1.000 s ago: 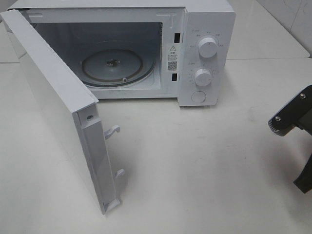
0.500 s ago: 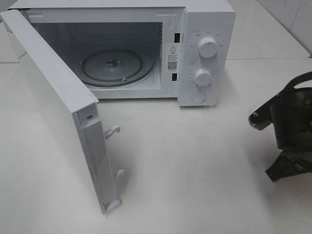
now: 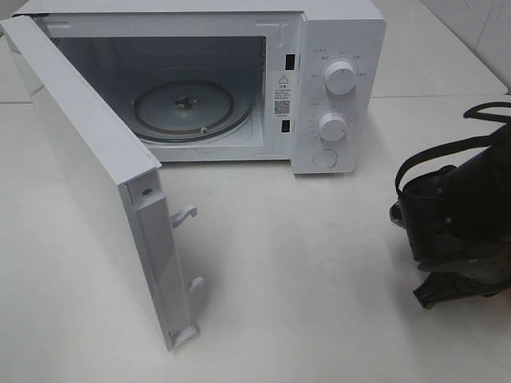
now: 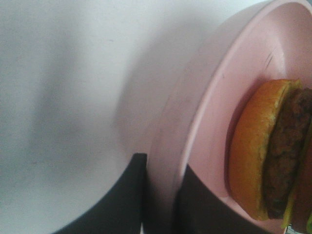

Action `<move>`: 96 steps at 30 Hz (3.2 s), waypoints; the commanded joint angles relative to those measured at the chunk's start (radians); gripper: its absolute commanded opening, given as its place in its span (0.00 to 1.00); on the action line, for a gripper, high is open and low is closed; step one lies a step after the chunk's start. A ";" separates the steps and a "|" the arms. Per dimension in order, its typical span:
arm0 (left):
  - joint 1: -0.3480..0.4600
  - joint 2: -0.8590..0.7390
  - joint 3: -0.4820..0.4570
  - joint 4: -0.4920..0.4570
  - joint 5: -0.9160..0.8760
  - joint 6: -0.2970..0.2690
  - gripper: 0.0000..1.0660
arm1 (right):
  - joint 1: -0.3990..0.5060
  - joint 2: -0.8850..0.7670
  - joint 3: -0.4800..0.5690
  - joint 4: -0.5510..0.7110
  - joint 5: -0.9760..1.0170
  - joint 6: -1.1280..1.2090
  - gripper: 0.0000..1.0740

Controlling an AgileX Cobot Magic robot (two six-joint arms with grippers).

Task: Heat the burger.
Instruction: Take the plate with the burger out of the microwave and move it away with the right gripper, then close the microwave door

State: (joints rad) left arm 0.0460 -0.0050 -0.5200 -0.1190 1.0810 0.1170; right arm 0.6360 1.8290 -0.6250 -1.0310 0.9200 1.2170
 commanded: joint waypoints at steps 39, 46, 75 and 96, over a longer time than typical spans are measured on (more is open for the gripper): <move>-0.001 -0.017 0.004 -0.001 -0.009 -0.002 0.92 | -0.003 -0.363 -0.118 0.457 -0.045 -0.694 0.58; -0.001 -0.017 0.004 -0.001 -0.009 -0.002 0.92 | -0.001 -0.545 -0.118 0.657 0.048 -0.945 0.75; -0.001 -0.017 0.004 -0.001 -0.009 -0.002 0.92 | -0.284 -1.581 0.034 0.958 0.133 -1.207 0.71; -0.001 -0.015 0.004 -0.002 -0.009 -0.003 0.92 | -0.586 -1.860 0.123 1.025 0.075 -1.206 0.71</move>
State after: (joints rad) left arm 0.0460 -0.0050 -0.5200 -0.1190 1.0810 0.1170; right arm 0.0590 -0.0040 -0.5050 -0.0060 1.0040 0.0050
